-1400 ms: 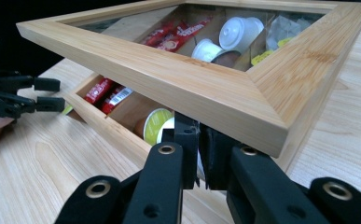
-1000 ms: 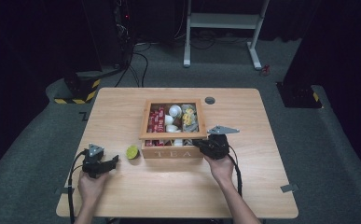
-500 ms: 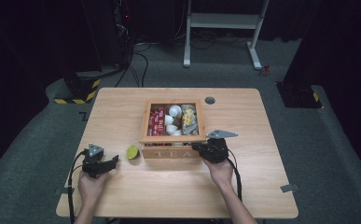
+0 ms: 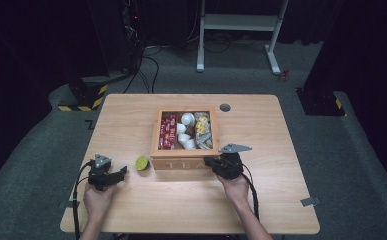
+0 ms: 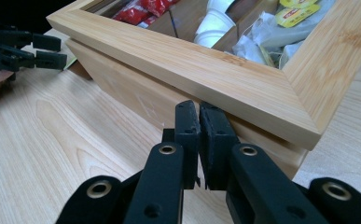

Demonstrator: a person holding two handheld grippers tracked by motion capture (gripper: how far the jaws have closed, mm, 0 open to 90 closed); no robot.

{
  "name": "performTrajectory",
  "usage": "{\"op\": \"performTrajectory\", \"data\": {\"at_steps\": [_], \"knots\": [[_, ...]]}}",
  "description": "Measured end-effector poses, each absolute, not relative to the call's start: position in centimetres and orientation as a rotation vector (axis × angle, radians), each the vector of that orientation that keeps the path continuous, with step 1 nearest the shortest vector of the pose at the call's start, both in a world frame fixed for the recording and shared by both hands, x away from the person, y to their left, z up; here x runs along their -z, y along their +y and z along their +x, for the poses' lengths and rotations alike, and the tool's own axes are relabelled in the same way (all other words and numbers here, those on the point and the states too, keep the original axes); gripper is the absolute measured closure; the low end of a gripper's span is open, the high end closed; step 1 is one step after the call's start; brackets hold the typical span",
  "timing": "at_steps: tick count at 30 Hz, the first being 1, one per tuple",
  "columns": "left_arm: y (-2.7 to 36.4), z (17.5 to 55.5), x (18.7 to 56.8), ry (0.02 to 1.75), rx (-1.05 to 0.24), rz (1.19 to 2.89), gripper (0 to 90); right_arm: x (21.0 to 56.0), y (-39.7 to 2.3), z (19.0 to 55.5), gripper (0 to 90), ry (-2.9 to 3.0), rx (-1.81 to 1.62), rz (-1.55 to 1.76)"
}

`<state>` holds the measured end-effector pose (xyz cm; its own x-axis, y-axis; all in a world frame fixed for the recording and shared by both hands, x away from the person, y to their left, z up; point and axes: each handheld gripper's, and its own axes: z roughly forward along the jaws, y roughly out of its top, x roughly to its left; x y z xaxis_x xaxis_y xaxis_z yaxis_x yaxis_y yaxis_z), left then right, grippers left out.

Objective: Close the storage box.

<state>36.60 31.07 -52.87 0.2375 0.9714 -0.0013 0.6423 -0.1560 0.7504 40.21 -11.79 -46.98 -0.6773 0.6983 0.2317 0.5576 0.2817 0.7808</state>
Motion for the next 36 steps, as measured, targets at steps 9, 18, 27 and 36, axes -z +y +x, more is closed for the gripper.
{"op": "performTrajectory", "data": {"at_steps": [9, 18, 27, 36], "knots": [[31.1, 36.6, 52.9, 1.476, -0.666, 1.879, 30.5, 46.3, -12.3, 39.8, 84.8, 2.375, -1.343, 1.154], [31.1, 36.6, 52.9, 1.476, -0.664, 1.879, 30.4, 45.4, -13.5, 39.5, 83.5, 2.341, -1.356, 1.14], [31.1, 36.6, 52.9, 1.475, -0.666, 1.88, 30.3, 44.3, -15.7, 39.2, 80.7, 2.267, -1.371, 1.142], [31.1, 36.6, 52.9, 1.473, -0.668, 1.884, 30.3, 43.7, -17.8, 39.2, 75.7, 2.203, -1.377, 1.168]]}}
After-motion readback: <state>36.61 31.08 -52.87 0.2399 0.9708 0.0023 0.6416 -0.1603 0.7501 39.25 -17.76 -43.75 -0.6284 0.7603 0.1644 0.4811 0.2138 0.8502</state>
